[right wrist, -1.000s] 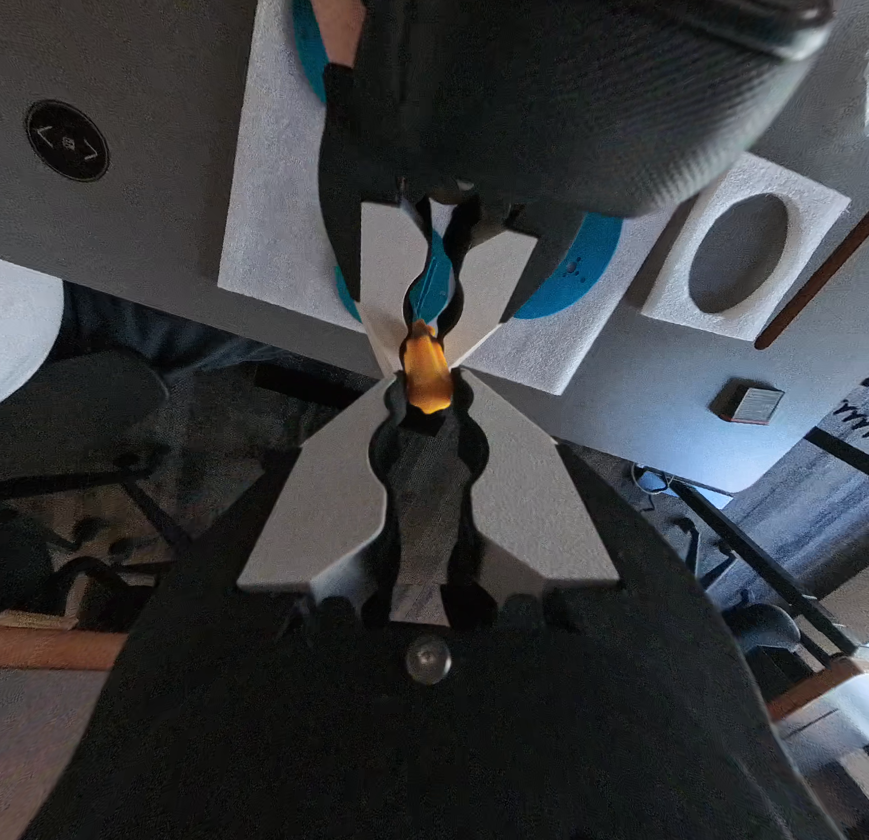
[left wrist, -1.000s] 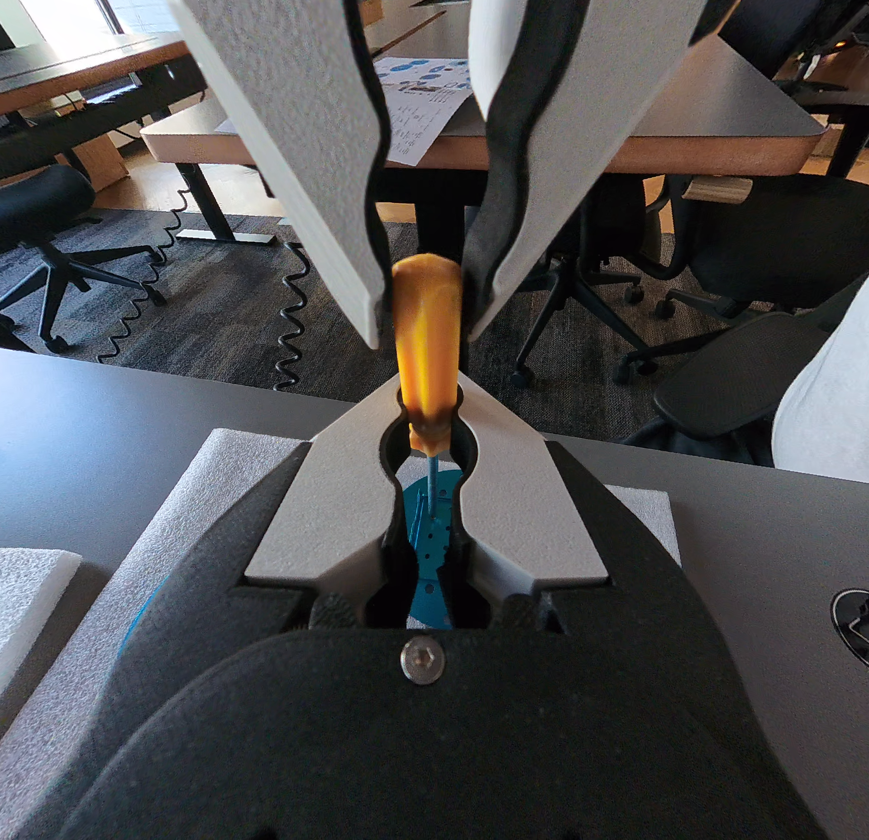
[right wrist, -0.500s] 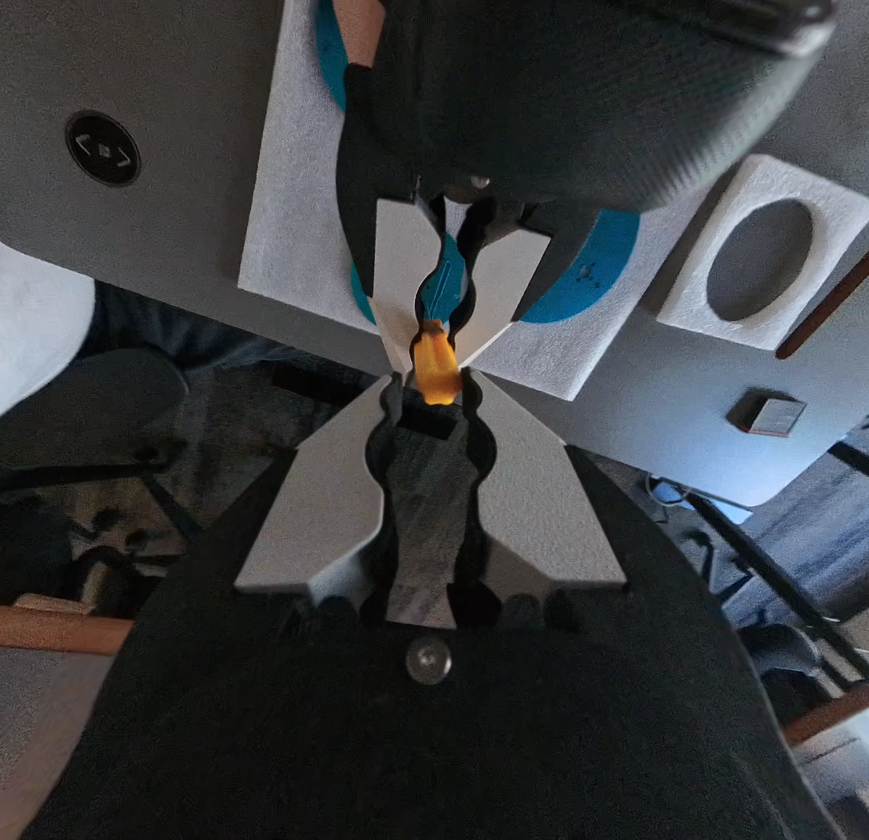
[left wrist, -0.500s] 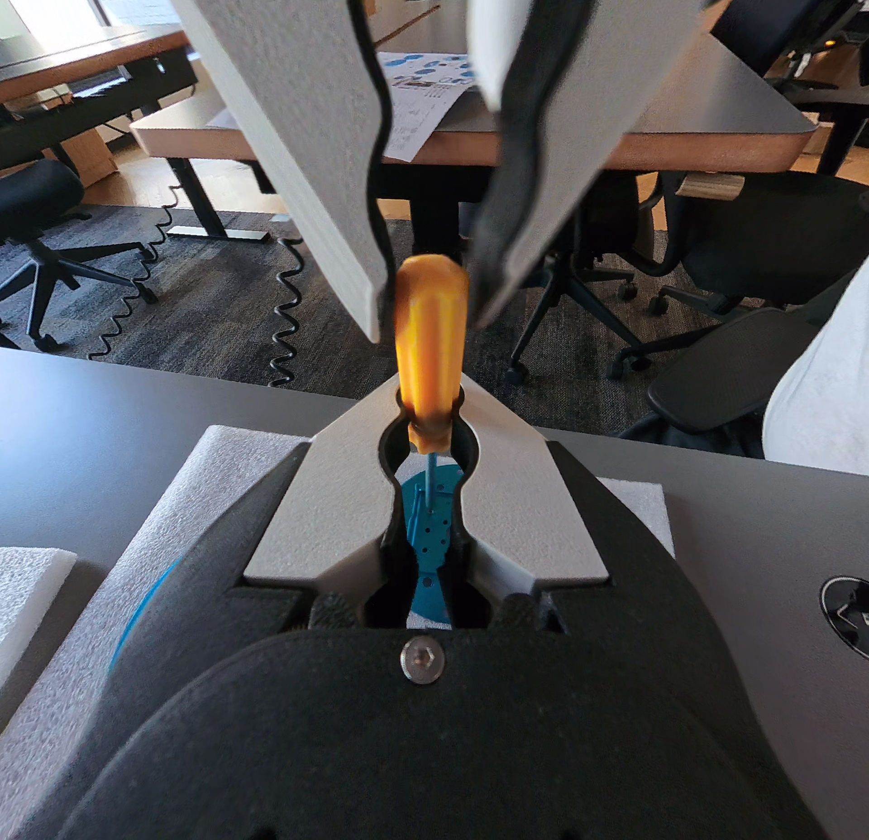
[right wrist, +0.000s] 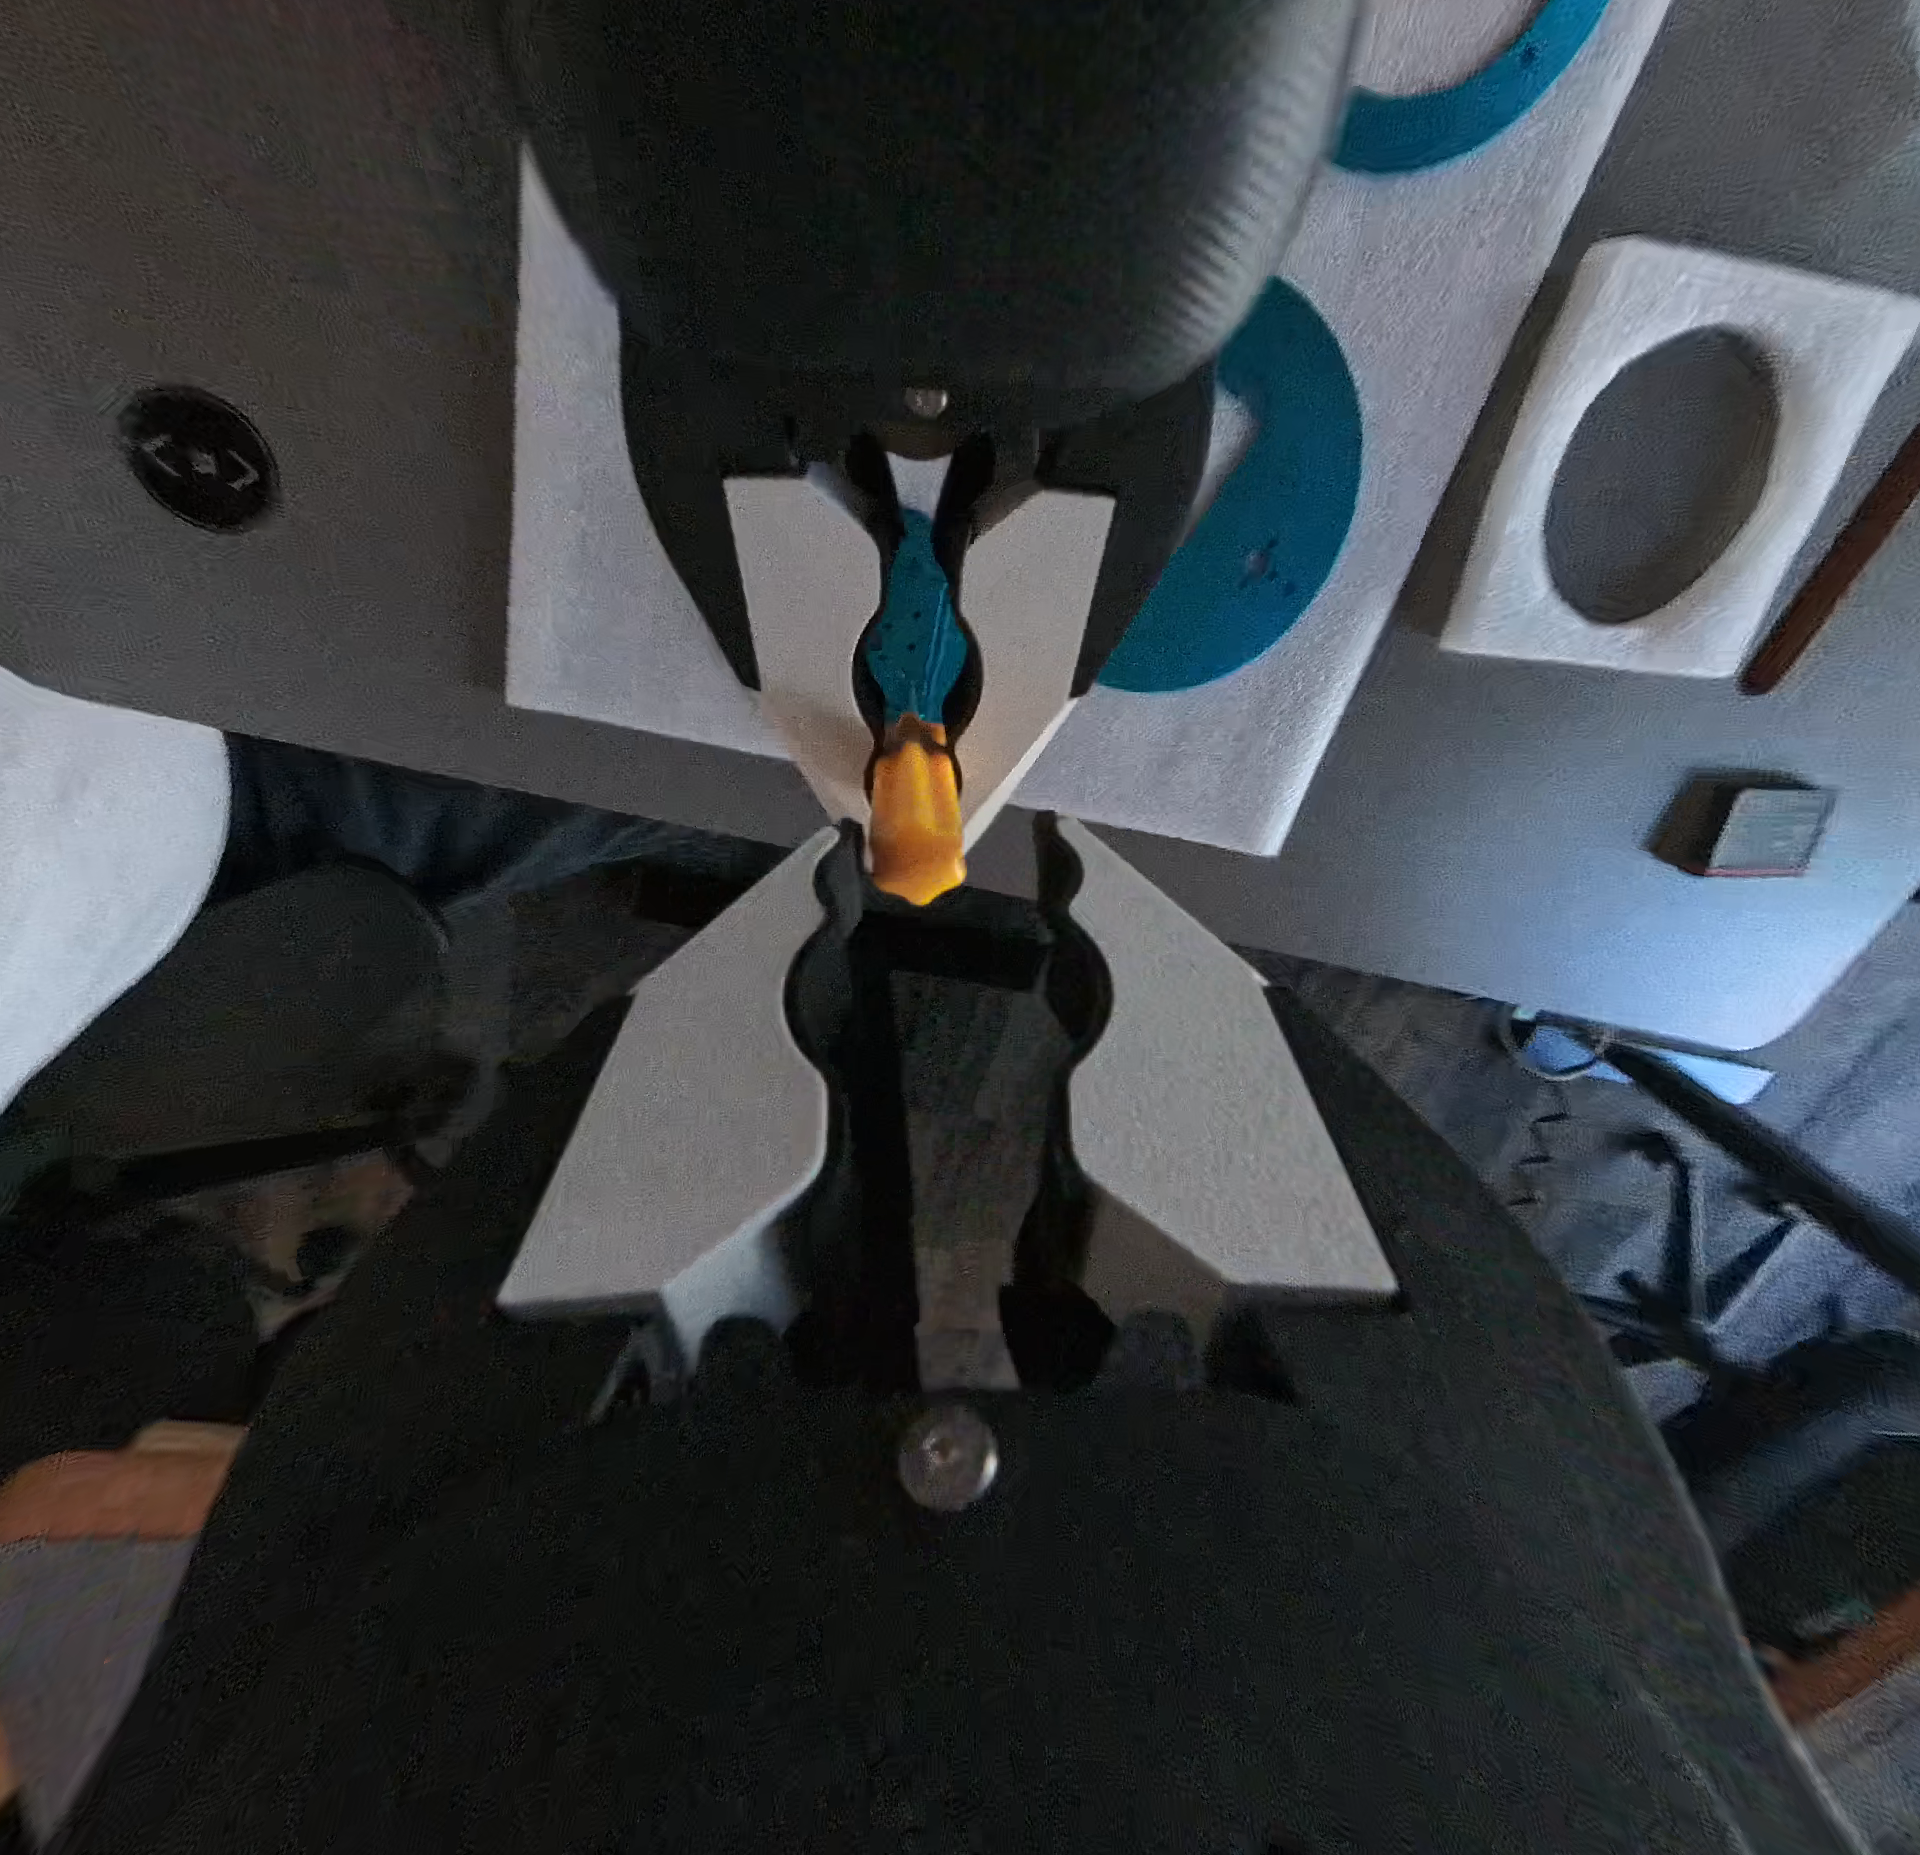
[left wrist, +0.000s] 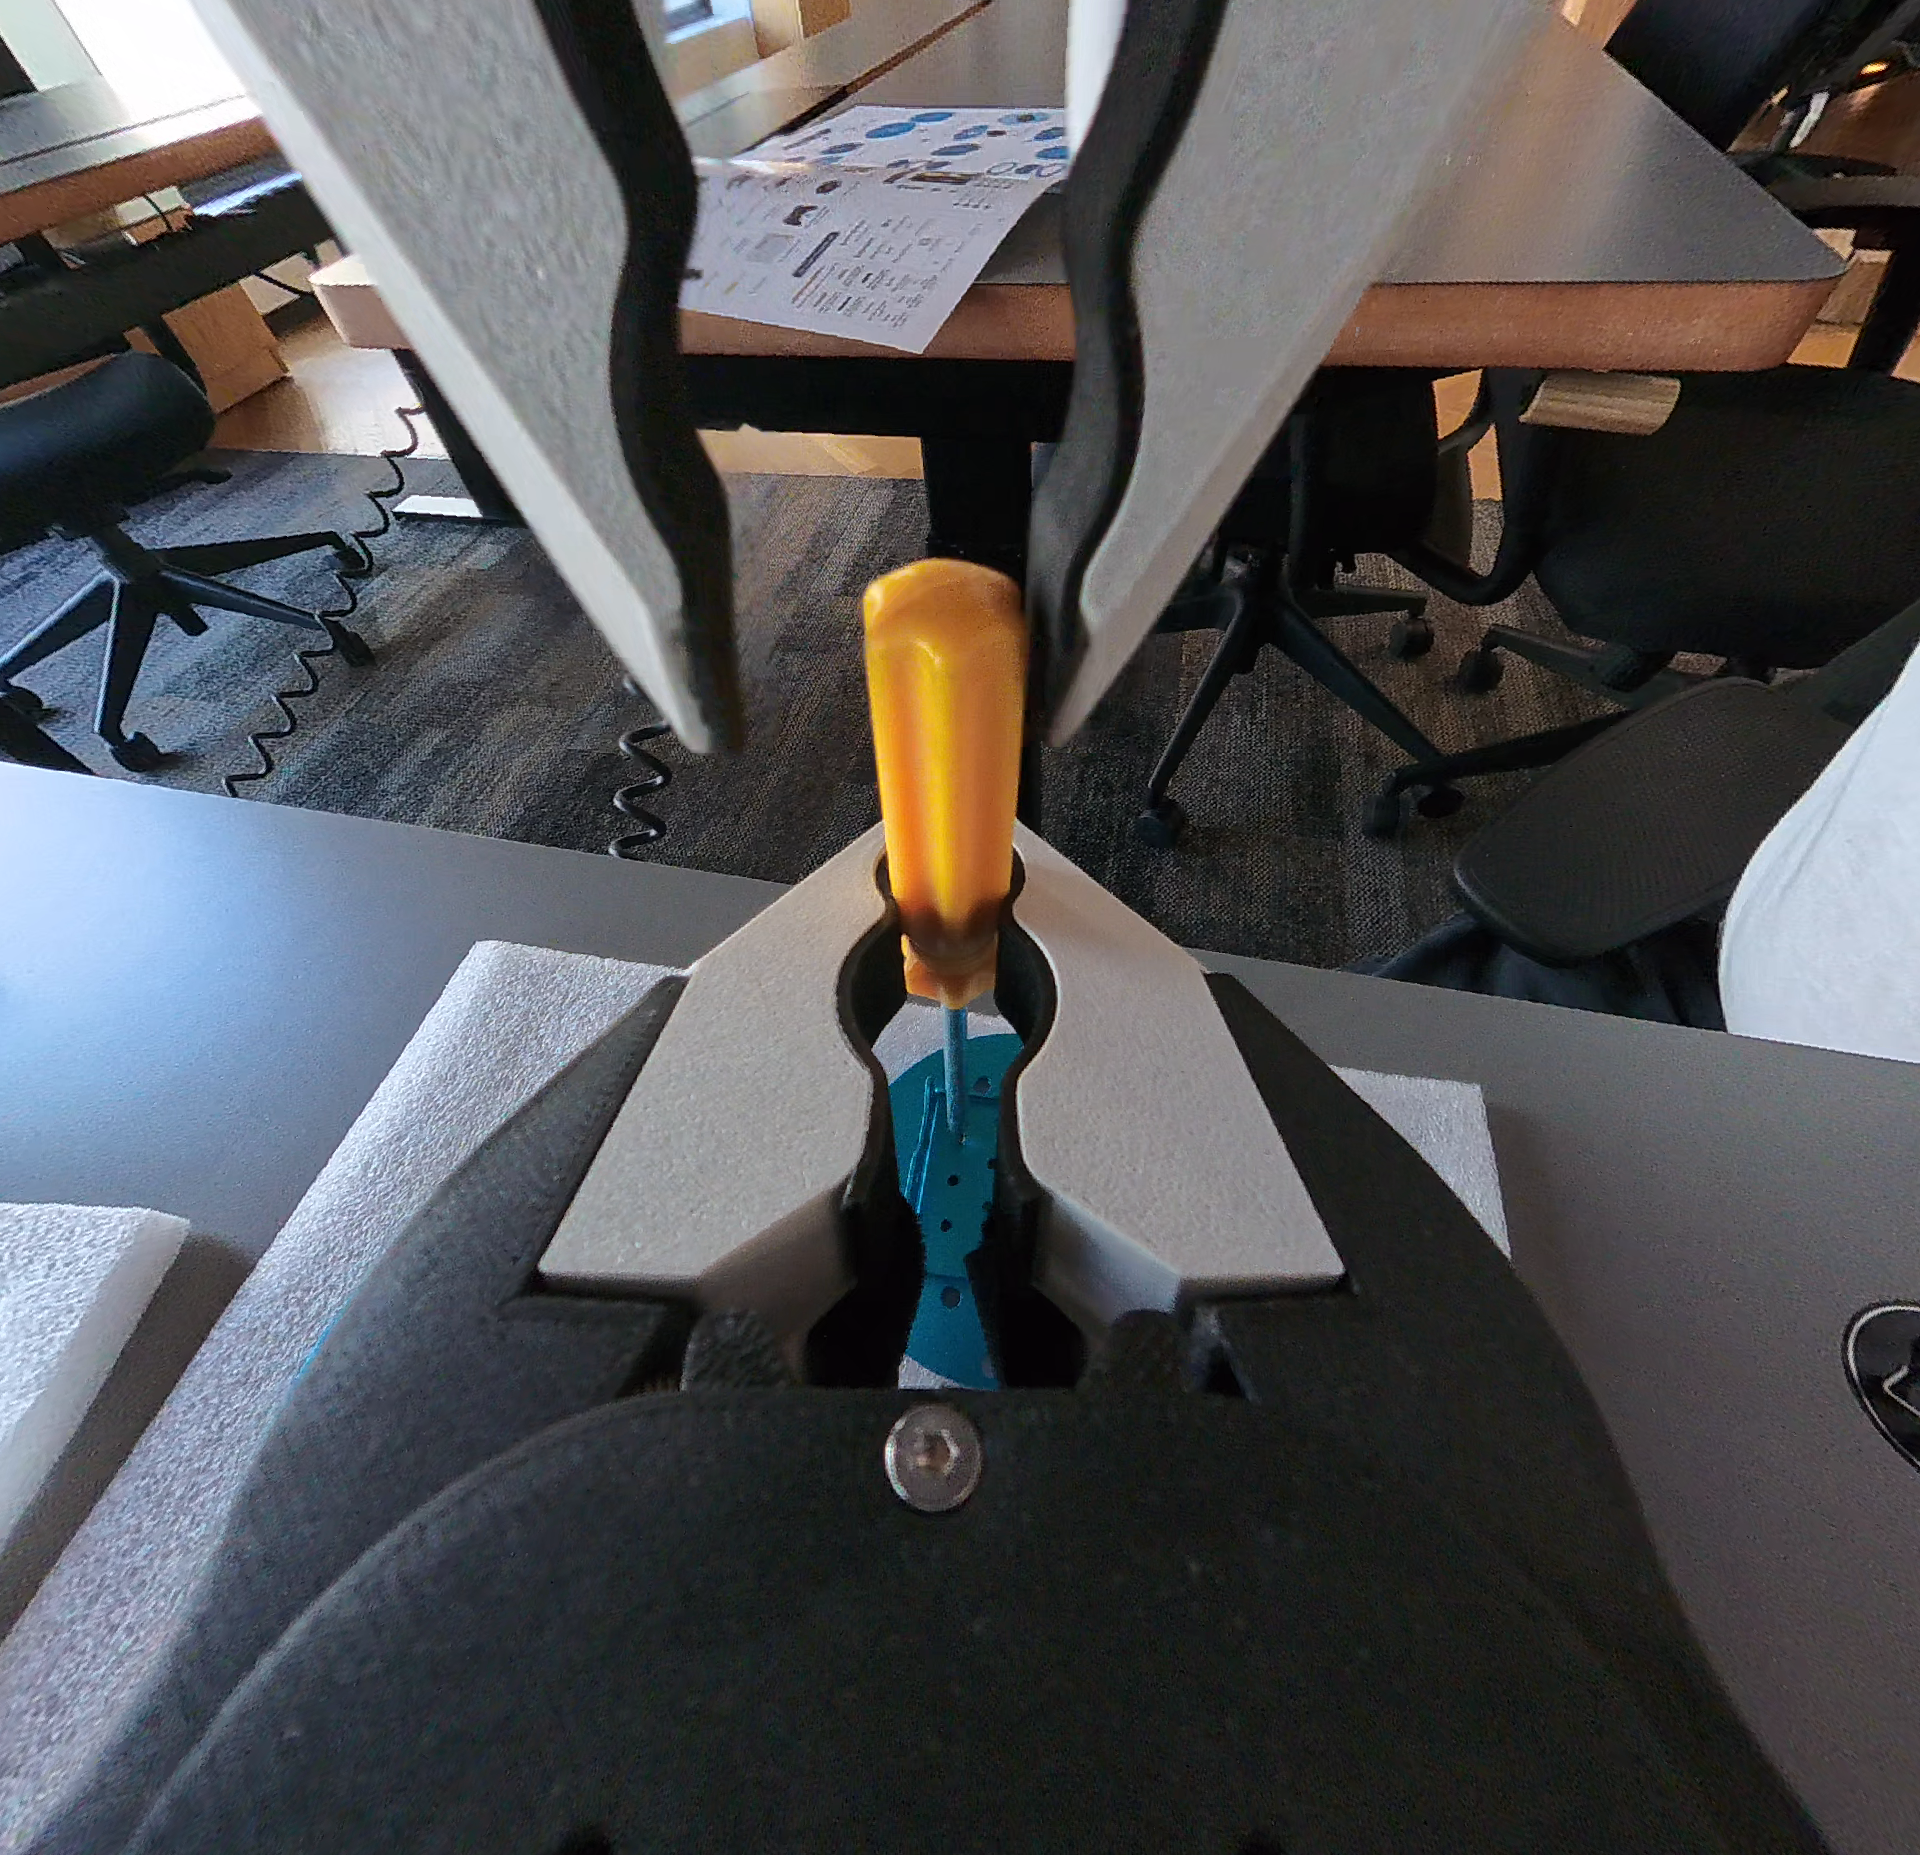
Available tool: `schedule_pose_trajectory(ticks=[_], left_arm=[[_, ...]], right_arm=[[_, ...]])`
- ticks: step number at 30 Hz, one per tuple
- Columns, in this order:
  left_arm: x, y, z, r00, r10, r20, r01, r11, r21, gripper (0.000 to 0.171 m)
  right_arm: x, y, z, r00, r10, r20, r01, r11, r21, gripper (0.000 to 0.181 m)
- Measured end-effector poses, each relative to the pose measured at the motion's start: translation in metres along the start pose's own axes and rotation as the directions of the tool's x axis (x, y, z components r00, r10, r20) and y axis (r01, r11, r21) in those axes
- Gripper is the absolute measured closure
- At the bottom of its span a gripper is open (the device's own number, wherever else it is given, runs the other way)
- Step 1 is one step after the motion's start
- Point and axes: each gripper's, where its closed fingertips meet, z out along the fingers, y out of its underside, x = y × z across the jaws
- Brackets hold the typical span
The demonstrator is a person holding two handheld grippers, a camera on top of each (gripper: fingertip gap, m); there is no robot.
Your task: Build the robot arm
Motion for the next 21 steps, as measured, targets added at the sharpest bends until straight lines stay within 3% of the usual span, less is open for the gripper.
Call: schedule_pose_trajectory(ticks=[4, 7, 9, 10, 15, 21], left_arm=[[0.0004, 0.0004, -0.0004, 1.0, 0.008, 0.0, -0.008, 1.0, -0.003, 0.162], [-0.0005, 0.0002, 0.0008, 1.0, 0.004, 0.007, -0.003, 1.0, -0.01, 0.163], [-0.0031, 0.0001, 0.0006, 1.0, -0.016, 0.014, 0.016, 1.0, -0.006, 0.162], [-0.0033, 0.0003, 0.0, 1.0, -0.024, 0.011, 0.024, 1.0, -0.006, 0.162], [-0.0016, 0.0002, -0.0004, 1.0, -0.009, 0.006, 0.009, 1.0, -0.005, 0.162], [-0.002, 0.0005, -0.0019, 1.0, -0.009, 0.005, 0.009, 1.0, -0.004, 0.162]], right_arm=[[-0.0045, -0.0046, 0.0011, 0.977, -0.206, -0.062, 0.208, 0.978, 0.018, 0.163], [-0.0034, -0.0016, 0.0023, 0.999, 0.043, 0.015, -0.043, 0.999, -0.017, 0.164], [-0.0012, -0.0013, 0.0041, 0.944, 0.318, 0.085, -0.317, 0.948, -0.016, 0.164], [-0.0011, -0.0025, 0.0048, 0.919, 0.376, 0.115, -0.377, 0.926, -0.012, 0.163], [0.0012, -0.0013, 0.0053, 0.989, 0.113, 0.1, -0.115, 0.993, 0.01, 0.158], [0.0011, -0.0037, 0.0091, 0.993, -0.116, 0.026, 0.115, 0.993, 0.031, 0.163]])
